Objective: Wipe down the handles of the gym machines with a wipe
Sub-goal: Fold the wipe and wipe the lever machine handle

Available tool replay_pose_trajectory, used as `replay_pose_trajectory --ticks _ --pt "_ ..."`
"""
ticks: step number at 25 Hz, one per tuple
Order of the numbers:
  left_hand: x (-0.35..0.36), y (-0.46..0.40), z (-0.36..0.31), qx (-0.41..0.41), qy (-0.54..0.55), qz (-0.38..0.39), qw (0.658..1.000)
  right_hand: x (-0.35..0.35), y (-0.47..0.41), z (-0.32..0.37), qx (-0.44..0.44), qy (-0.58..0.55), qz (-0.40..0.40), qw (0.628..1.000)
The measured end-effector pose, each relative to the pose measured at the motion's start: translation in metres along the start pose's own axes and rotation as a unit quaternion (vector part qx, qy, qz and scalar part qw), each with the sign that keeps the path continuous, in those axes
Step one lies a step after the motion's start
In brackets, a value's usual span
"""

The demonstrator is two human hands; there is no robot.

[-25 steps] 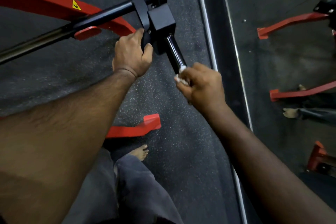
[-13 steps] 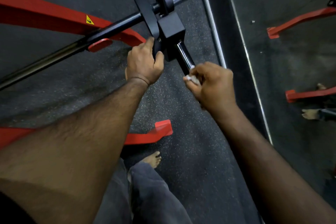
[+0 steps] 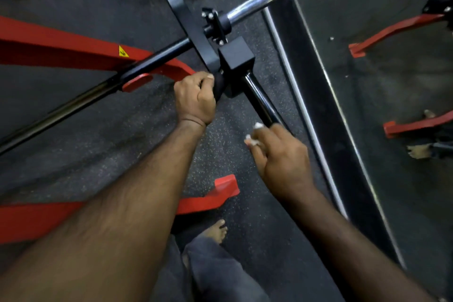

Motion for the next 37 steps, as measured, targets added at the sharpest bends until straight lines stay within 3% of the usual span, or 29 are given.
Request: replay_pose_trajectory --ticks 2,5,7,10,16,19,22,26,30,33,37 --pt "-0.001 -0.008 0.013 -0.089 0.17 0.035 0.981 0.016 -0.035 0.02 -0.007 -0.081 -0.099 0.992" --pt "-0.01 -0.002 0.011 -0.256 0.395 0.127 0.873 0.039 -0.089 0.041 0.016 -0.108 -0.195 0.975" --pt "-0.017 0.005 0.007 -0.27 0.398 0.206 0.852 0.053 -0.101 0.044 0.037 -0.095 -0.235 0.967" --pt "-0.025 0.012 0.017 -0.257 0.37 0.259 0.854 0.072 -0.09 0.045 0.06 -0.104 -0.275 0.954" --pt "-0.032 0.015 0.035 -0.274 0.39 0.312 0.822 0.113 -0.022 0.083 0.004 -0.175 -0.192 0.966" --pt "-0.038 0.028 0.048 -0.289 0.416 0.335 0.794 0.107 -0.044 0.072 0.03 -0.189 -0.214 0.958" --pt "-0.04 0.048 0.061 -0.282 0.396 0.342 0.805 0.09 -0.068 0.063 0.089 -0.172 -0.261 0.946" --pt "-0.039 0.056 0.063 -0.269 0.367 0.295 0.84 0.098 -0.048 0.079 0.128 -0.206 -0.297 0.924" --pt "-0.043 0.056 0.059 -0.269 0.368 0.318 0.831 0.118 -0.008 0.107 0.167 -0.226 -0.255 0.925" --pt "-0.042 0.055 0.061 -0.279 0.381 0.291 0.832 0.087 -0.054 0.077 0.201 -0.217 -0.319 0.901" --pt "-0.04 0.055 0.065 -0.282 0.39 0.285 0.829 0.077 -0.084 0.063 0.173 -0.172 -0.337 0.909"
Point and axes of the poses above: each hand's wrist, its own y-axis away from the middle knuckle, its own x-axis out of the palm, z = x × y, the point moved 2 cm from there along -y, towards the middle knuckle, and after that the axes turned 7 degrees about z, right-handed, at the moved point
